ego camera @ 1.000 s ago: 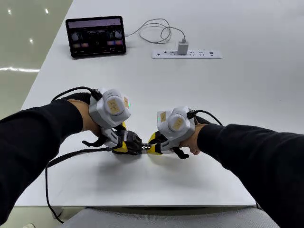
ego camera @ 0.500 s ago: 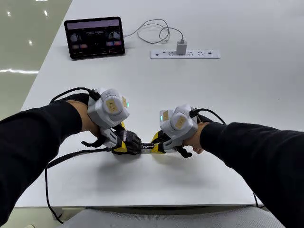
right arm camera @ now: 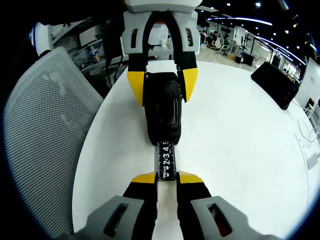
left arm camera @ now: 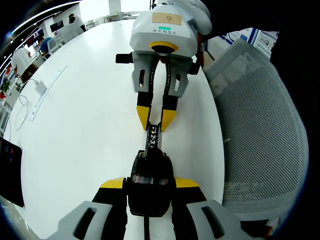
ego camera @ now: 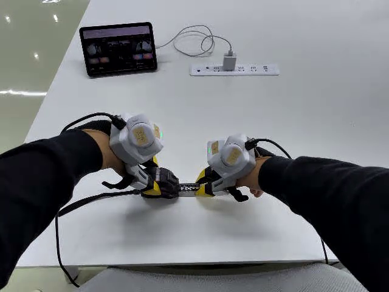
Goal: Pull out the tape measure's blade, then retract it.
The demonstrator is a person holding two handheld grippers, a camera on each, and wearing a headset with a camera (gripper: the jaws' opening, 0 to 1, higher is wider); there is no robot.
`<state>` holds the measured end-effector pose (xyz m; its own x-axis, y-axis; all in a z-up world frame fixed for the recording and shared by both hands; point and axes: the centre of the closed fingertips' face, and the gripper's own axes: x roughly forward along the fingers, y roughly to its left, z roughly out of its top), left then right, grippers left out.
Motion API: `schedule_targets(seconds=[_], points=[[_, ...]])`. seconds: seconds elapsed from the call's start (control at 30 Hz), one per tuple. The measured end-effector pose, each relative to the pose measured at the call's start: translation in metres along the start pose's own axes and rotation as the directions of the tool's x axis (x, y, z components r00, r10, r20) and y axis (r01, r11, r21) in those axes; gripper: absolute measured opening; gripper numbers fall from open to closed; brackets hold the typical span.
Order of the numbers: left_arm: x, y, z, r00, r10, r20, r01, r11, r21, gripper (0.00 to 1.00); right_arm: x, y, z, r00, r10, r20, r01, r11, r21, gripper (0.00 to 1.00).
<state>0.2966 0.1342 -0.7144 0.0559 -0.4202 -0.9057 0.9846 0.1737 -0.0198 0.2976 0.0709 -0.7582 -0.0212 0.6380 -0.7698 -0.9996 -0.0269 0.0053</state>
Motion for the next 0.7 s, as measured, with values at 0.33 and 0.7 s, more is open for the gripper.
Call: schedule_targets(seconds=[0.33,0.7], points=[[0.0001,-0.0002,0.0,1.0,0.001,0.001,-0.001,1.0,-0.002,0.3,-0.0039,0.0003,-0.0044,1.0,-0.002,-0.008,0.002,1.0,0.008,0.09],[-0.0004,-0.0002,0.0001,1.0,0.001,0.004,-0.001,1.0,-0.018,0.3,-0.0076,-0.0002,-0.0088,0.9999,-0.004,-0.009,0.004,1.0,0.014,0.09]])
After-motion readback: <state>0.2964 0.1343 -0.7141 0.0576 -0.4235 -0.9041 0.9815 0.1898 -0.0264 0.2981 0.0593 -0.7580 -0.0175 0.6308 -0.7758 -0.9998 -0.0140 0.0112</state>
